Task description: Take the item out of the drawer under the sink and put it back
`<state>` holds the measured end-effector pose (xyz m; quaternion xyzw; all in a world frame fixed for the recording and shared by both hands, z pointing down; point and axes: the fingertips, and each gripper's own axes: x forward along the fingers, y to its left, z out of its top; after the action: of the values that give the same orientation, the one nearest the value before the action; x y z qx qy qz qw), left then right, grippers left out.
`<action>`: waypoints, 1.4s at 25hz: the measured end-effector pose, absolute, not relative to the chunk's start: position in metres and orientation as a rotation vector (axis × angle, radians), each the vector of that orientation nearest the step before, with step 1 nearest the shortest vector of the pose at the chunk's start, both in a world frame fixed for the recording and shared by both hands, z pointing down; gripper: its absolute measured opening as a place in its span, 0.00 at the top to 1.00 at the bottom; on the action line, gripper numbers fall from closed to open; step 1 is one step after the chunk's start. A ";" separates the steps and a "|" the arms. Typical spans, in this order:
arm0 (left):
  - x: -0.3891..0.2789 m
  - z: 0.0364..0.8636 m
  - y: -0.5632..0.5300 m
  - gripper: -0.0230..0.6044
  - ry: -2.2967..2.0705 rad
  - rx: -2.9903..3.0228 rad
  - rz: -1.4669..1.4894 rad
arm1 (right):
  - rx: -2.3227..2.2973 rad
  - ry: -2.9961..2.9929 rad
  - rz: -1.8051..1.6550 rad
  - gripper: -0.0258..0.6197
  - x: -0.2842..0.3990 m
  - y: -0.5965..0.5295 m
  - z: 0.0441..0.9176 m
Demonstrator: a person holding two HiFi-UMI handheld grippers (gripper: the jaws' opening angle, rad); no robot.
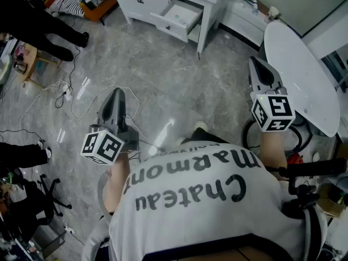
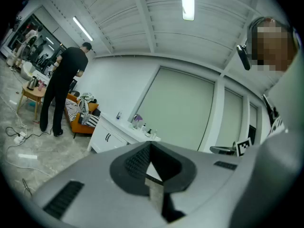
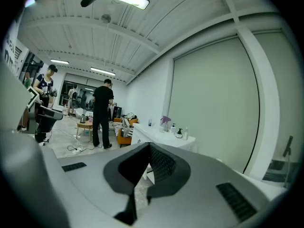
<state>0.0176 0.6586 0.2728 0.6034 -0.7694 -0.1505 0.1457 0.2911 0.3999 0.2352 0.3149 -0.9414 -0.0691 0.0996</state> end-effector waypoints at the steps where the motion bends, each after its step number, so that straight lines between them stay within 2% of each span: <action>1: 0.018 0.273 0.658 0.95 -2.216 1.743 -0.434 | 0.931 -2.783 -0.205 0.94 0.291 0.400 0.235; 11: 0.015 0.265 0.660 0.95 -2.243 1.753 -0.449 | 0.931 -2.801 -0.204 0.94 0.290 0.397 0.232; 18: 0.028 0.236 0.662 0.95 -2.305 1.885 -0.577 | 1.003 -2.901 -0.064 0.94 0.296 0.385 0.216; 23: 0.036 0.247 0.666 0.95 -2.272 1.883 -0.452 | 1.055 -2.845 -0.017 0.94 0.302 0.371 0.221; 27: 0.024 0.264 0.658 0.95 -2.251 1.804 -0.440 | 1.013 -2.883 0.114 0.94 0.278 0.349 0.229; 35: -0.010 0.275 0.615 0.95 -2.289 1.707 -0.455 | 0.897 -2.877 0.039 0.94 0.215 0.289 0.242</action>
<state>-0.0097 0.6150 0.2753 0.5858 -0.7854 -0.1561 0.1246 0.2151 0.2888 0.2415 0.2970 -0.9526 0.0130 0.0639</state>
